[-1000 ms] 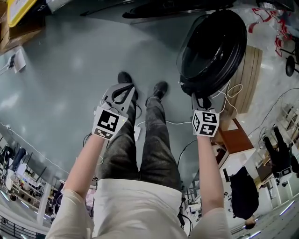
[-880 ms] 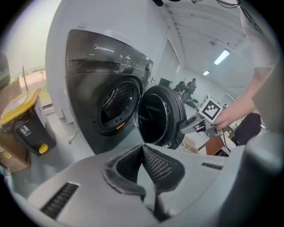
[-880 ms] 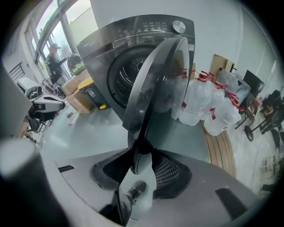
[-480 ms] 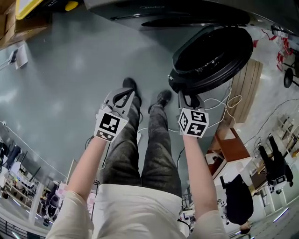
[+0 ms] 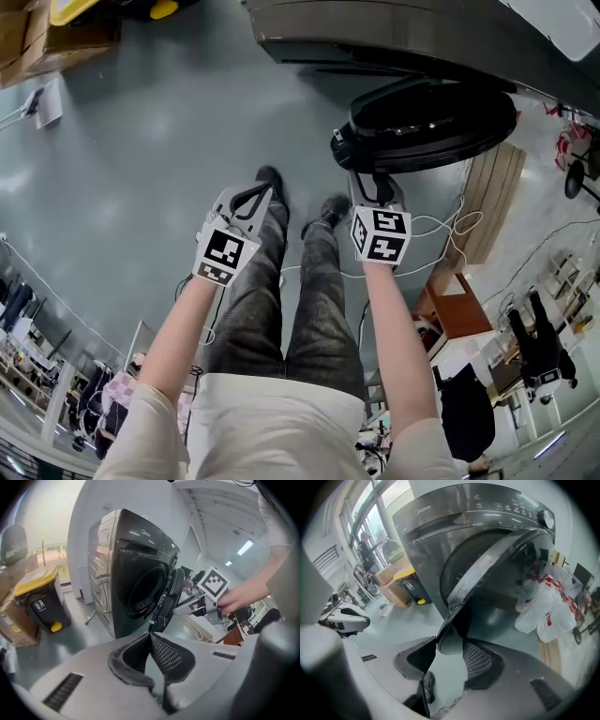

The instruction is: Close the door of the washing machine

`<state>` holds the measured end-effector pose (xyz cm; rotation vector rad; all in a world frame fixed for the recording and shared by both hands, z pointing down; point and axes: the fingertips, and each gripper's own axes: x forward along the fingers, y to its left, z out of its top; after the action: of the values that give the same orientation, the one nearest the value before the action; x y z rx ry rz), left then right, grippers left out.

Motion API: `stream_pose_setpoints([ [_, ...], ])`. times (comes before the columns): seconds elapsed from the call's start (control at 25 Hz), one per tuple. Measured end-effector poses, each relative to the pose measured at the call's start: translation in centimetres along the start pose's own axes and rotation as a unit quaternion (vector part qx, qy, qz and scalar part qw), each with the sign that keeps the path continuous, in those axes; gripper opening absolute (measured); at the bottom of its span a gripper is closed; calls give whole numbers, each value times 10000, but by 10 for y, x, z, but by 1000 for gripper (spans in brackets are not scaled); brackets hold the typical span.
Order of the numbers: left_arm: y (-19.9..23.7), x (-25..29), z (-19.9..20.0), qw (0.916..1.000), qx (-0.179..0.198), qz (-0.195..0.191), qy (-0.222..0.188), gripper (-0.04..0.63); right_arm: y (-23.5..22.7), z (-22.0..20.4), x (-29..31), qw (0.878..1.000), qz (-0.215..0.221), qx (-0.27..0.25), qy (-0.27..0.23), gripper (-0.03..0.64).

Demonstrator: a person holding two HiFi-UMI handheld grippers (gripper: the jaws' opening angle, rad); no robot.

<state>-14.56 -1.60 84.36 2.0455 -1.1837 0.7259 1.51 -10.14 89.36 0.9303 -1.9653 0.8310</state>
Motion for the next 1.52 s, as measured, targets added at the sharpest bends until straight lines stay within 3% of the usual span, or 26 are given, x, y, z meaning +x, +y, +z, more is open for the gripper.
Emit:
stream_pose_setpoints([
  [0.16,23,-6,-2,10000,-5,85,10,9,12,25,15,9987,20,-492,-94,195],
  [0.4,50,-13,-3,9998,-78,188,-61,9,22,58,36,9973,-27,-663,-302,165],
  [0.8,62,-17,-12,9992,-328,216,-29,9,21,115,66,9951,-110,-428,-882,127],
  [1.08,69,-12,-5,9987,-440,227,-116,9,14,132,72,9919,-508,-35,-1160,69],
  [1.52,61,-8,-4,9989,-439,163,-76,9,10,145,78,9920,-530,73,-1143,65],
])
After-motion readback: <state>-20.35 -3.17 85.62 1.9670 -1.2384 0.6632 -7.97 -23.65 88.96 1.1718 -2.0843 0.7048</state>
